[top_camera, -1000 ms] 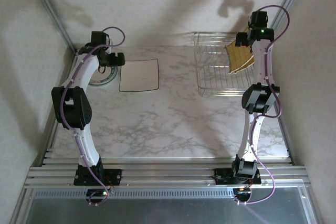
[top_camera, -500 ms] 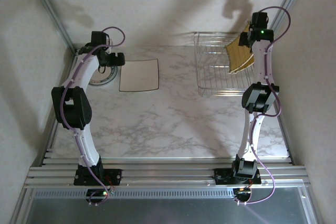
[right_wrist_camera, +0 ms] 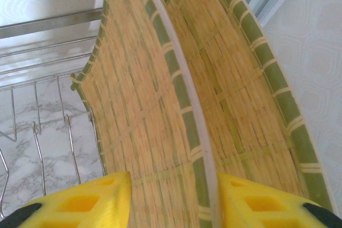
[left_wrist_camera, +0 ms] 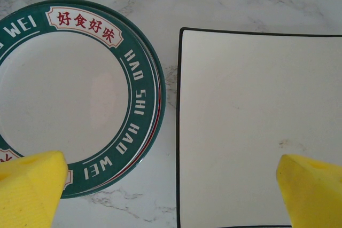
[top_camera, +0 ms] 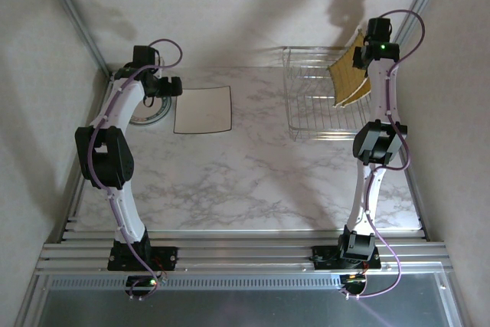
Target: Unload the plates from the dish rack
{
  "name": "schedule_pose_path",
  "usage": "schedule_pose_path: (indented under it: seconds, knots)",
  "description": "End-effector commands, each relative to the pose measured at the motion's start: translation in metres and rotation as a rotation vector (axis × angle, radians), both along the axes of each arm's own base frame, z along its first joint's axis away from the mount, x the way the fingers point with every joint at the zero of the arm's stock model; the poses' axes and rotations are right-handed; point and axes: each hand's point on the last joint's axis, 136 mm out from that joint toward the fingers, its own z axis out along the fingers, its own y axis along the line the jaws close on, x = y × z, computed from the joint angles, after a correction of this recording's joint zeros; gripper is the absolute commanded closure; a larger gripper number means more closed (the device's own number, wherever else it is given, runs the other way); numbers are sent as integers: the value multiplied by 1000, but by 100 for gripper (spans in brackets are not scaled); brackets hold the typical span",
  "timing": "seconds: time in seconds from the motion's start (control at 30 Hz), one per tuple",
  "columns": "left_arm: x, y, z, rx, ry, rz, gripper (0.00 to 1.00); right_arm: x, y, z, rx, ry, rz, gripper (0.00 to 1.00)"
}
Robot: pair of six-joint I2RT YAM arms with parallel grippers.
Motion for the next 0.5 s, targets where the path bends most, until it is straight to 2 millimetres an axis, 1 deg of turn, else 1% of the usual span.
schedule_pose_path:
  seconds: [0.0, 0.1, 0.27, 0.4, 0.47]
  knots:
    - [1, 6, 8, 6, -14, 13, 0, 7, 0, -8, 13, -9, -10, 58]
    - [1, 5, 10, 6, -19, 13, 0, 8, -2, -8, 9, -9, -16, 60]
    - [3, 5, 11, 4, -23, 13, 1, 9, -3, -12, 9, -7, -20, 69]
    - [3, 5, 13, 4, -27, 14, 0, 9, -3, -9, 9, -13, -24, 76]
    - [3, 5, 13, 5, -26, 15, 0, 9, -3, -9, 10, -15, -27, 81]
